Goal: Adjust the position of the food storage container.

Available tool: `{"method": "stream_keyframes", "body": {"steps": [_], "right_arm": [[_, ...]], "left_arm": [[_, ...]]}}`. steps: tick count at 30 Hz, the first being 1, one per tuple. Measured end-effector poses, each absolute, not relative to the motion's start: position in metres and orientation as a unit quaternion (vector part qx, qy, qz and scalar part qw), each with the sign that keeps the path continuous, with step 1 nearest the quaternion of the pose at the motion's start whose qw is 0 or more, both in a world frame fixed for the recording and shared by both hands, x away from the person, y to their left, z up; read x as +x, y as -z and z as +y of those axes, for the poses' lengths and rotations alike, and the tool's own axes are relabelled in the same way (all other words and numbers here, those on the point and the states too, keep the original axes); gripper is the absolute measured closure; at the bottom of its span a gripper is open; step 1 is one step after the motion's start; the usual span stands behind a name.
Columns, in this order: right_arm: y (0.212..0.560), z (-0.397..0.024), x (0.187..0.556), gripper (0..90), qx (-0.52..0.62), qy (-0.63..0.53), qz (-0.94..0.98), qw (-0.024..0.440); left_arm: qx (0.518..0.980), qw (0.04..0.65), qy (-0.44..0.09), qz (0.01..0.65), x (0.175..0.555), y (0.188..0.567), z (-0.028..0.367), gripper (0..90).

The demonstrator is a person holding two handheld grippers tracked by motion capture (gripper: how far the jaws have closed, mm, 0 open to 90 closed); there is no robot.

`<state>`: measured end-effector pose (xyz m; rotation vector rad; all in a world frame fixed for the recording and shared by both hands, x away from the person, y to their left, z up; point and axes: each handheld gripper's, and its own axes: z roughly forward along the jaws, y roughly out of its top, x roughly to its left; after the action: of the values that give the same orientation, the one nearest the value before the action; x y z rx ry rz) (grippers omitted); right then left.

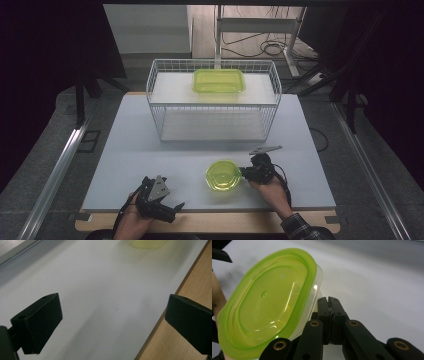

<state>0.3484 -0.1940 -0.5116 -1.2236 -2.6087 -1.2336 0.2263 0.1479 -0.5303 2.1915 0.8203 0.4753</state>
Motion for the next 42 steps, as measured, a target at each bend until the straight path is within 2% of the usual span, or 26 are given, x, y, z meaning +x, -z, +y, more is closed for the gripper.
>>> {"method": "stream_keyframes", "body": {"steps": [4,6,9,16,20,25,29,35,42], "right_arm": [[0.512,-0.182,0.350,88.1,-0.376,0.390,-0.841,0.003],[0.511,-0.181,0.350,87.7,-0.367,0.383,-0.847,-0.011],[0.508,-0.187,0.350,86.9,-0.361,0.372,-0.854,-0.045],[0.496,-0.209,0.344,80.7,-0.367,0.385,-0.843,-0.080],[0.491,-0.216,0.335,69.8,-0.356,0.385,-0.845,-0.106],[0.486,-0.222,0.326,46.1,-0.346,0.389,-0.844,-0.128],[0.487,-0.225,0.322,31.5,-0.341,0.389,-0.846,-0.133],[0.492,-0.231,0.318,18.4,-0.337,0.391,-0.847,-0.126],[0.495,-0.232,0.317,9.5,-0.344,0.401,-0.842,-0.113]], "left_arm": [[0.854,0.368,-0.186,0.319,0.226,0.530,0.148,1.0],[0.854,0.367,-0.186,0.319,0.226,0.530,0.148,1.0],[0.855,0.366,-0.184,0.320,0.226,0.530,0.147,1.0],[0.856,0.363,-0.184,0.319,0.226,0.530,0.146,0.9],[0.856,0.362,-0.185,0.321,0.226,0.530,0.147,1.0],[0.856,0.361,-0.187,0.320,0.225,0.530,0.147,1.0],[0.856,0.360,-0.189,0.320,0.225,0.530,0.147,1.0],[0.855,0.361,-0.189,0.320,0.225,0.530,0.147,0.9],[0.856,0.360,-0.190,0.320,0.225,0.531,0.146,0.9]]}}
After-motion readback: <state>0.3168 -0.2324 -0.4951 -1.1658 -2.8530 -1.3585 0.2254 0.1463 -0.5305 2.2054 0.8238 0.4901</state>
